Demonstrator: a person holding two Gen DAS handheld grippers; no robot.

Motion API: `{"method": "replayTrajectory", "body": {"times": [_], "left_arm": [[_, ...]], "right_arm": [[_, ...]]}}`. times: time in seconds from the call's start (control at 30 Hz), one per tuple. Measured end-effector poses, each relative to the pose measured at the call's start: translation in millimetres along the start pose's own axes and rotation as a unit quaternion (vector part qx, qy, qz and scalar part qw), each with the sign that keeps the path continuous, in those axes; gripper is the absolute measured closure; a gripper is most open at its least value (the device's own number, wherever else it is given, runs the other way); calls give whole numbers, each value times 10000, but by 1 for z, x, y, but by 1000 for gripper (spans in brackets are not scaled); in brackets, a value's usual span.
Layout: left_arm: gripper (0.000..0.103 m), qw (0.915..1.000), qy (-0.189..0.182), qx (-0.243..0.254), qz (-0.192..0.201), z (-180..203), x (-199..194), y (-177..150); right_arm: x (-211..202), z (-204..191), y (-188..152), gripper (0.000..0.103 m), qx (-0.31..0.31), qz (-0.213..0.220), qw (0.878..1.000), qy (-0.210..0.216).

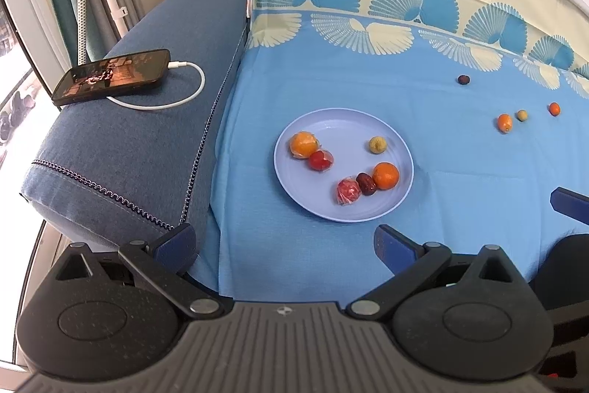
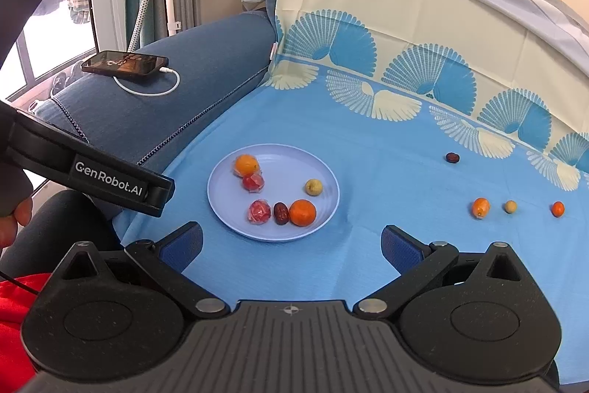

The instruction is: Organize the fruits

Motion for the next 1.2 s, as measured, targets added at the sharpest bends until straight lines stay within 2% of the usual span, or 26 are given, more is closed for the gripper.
{"method": "replayTrajectory", "body": {"times": [0.43,0.73,1.0,1.2], "left_arm": [[0,9995,96,235,-177,10,11,0],[0,9977,177,516,-397,34,26,7],[0,9941,134,899,-590,78,46,24],[0,9890,-156,1227,-816,137,69,46]], "right_arm": [[8,8,-4,1,190,-118,9997,88],[24,30,-16,1,667,-286,9972,184],[38,80,-29,1,1337,-388,9903,-16],[46,157,-43,1,1917,-396,9789,-584]]}}
Point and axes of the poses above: each gripper's, at about its wrist camera, not at the fingertips, and x roughly the way its jaws point, z to its right, y to its top, the point moved 8 cm from there along x, roughly the way its jaws point, and after that the axes turned 3 degrees about -z, right-handed, at the moved point
